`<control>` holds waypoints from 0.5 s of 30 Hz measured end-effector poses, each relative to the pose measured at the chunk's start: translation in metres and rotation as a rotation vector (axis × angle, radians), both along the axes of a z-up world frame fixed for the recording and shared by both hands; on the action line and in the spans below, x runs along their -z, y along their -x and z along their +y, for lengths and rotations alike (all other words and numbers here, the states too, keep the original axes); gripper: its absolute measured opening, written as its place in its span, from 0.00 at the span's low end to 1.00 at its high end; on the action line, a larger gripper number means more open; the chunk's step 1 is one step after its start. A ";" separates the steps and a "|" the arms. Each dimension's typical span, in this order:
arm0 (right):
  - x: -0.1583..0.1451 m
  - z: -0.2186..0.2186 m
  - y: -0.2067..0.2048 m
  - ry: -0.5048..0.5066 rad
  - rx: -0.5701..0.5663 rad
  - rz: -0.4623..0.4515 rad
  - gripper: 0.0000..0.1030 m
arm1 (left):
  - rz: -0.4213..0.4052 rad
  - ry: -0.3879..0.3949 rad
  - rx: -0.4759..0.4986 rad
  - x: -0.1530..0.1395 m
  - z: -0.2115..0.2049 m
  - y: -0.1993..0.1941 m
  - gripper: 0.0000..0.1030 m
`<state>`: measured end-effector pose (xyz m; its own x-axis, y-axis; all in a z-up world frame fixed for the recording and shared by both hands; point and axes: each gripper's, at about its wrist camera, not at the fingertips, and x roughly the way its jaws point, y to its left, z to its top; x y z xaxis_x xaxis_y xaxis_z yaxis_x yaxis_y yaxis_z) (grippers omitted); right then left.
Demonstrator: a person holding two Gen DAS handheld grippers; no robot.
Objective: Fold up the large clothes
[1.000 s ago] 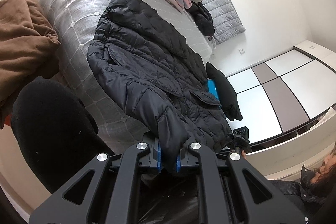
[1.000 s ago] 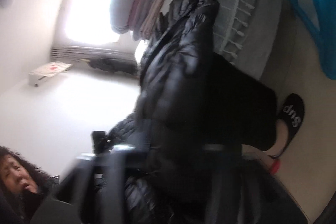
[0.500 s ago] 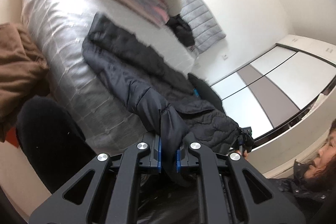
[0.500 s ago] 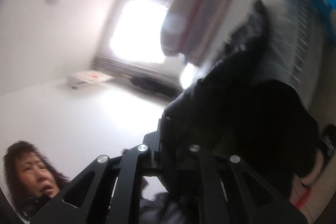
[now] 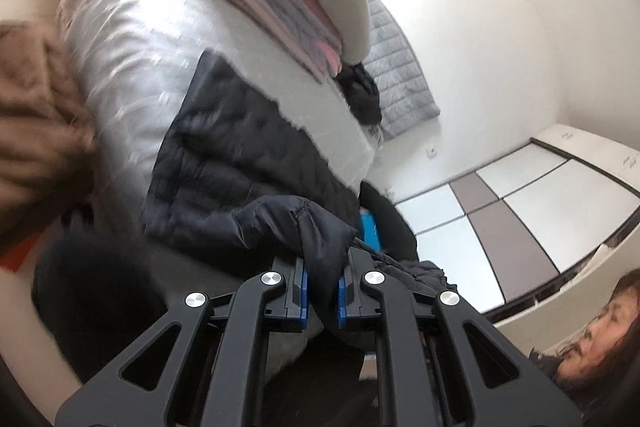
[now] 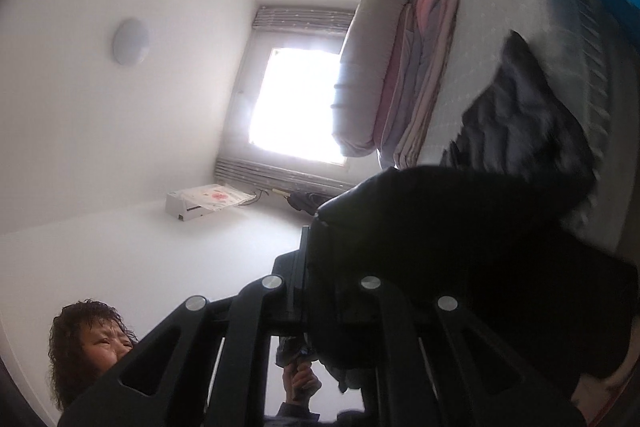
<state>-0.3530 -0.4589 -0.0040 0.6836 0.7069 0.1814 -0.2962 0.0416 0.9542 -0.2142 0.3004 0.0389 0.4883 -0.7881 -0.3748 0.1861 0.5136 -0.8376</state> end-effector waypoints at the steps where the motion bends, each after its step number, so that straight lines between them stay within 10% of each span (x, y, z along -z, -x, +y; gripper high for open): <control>1: -0.006 -0.002 -0.020 0.009 0.002 -0.001 0.09 | -0.011 0.003 -0.005 -0.006 -0.002 -0.017 0.09; 8: 0.006 -0.021 -0.173 0.066 0.040 0.118 0.09 | 0.018 0.020 -0.043 -0.013 -0.021 -0.172 0.09; 15: 0.111 -0.032 -0.295 0.138 0.093 0.510 0.11 | 0.238 -0.002 -0.162 0.091 -0.054 -0.315 0.09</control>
